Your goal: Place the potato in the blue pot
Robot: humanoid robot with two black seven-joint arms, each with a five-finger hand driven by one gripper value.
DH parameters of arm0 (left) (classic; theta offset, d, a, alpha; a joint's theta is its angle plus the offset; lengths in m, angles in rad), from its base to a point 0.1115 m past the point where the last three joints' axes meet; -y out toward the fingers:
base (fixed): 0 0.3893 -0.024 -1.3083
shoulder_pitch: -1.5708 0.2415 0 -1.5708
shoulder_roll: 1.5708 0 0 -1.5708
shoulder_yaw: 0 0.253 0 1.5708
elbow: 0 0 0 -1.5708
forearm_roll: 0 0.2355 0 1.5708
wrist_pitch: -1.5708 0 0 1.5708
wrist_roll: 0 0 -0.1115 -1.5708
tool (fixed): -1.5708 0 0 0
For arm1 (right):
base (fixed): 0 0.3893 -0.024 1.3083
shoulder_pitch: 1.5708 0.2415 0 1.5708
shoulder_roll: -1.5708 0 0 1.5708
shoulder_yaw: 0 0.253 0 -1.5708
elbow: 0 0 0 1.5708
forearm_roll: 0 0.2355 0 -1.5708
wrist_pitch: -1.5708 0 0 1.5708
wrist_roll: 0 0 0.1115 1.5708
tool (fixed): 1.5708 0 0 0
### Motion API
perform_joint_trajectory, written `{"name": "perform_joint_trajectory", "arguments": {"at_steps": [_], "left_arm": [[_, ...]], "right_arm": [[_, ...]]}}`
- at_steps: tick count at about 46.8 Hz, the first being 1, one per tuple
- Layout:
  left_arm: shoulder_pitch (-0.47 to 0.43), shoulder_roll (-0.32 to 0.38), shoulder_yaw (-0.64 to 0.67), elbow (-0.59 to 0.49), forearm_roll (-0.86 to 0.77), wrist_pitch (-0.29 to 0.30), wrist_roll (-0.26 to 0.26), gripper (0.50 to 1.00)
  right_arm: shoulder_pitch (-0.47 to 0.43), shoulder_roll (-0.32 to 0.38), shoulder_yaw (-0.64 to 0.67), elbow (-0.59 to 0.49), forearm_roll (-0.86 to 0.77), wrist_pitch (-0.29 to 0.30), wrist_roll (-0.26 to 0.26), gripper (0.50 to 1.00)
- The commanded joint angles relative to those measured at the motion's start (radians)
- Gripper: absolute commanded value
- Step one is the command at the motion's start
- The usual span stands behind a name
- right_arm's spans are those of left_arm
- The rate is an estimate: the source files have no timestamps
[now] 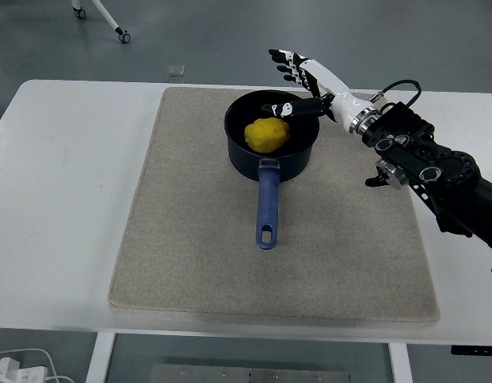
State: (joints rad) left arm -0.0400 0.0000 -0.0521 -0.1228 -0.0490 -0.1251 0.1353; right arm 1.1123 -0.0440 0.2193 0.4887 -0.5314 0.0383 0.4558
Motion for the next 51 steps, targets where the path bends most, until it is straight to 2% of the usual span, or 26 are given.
{"name": "perform_joint_trajectory", "arguments": {"at_steps": [1,12,17,21,31,51], "left_arm": [[0.0,0.0,0.0,0.0,0.0,-0.001,0.0,0.999],[0.0,0.0,0.0,-0.001,0.0,0.001,0.001,0.999],[0.0,0.0,0.0,-0.006,0.0,-0.001,0.0,0.999],[0.0,0.0,0.0,-0.009,0.0,-0.001,0.0,0.999],[0.0,0.0,0.003,-0.001,0.0,0.001,0.0,0.999],[0.0,0.0,0.001,0.0,0.0,0.001,0.0,0.999]], "right_arm": [[0.0,-0.014,0.006,-0.001,0.111,0.0,-0.06,0.938],[-0.002,-0.025,0.011,-0.013,0.418,-0.006,-0.19,0.936],[-0.003,-0.023,0.049,-0.053,0.582,-0.001,-0.232,0.936],[-0.005,-0.023,0.077,-0.073,0.648,-0.001,-0.258,0.936],[-0.014,-0.023,0.175,-0.078,0.686,-0.017,-0.249,0.938],[-0.025,-0.013,0.183,-0.078,0.679,-0.014,-0.247,0.938]]}}
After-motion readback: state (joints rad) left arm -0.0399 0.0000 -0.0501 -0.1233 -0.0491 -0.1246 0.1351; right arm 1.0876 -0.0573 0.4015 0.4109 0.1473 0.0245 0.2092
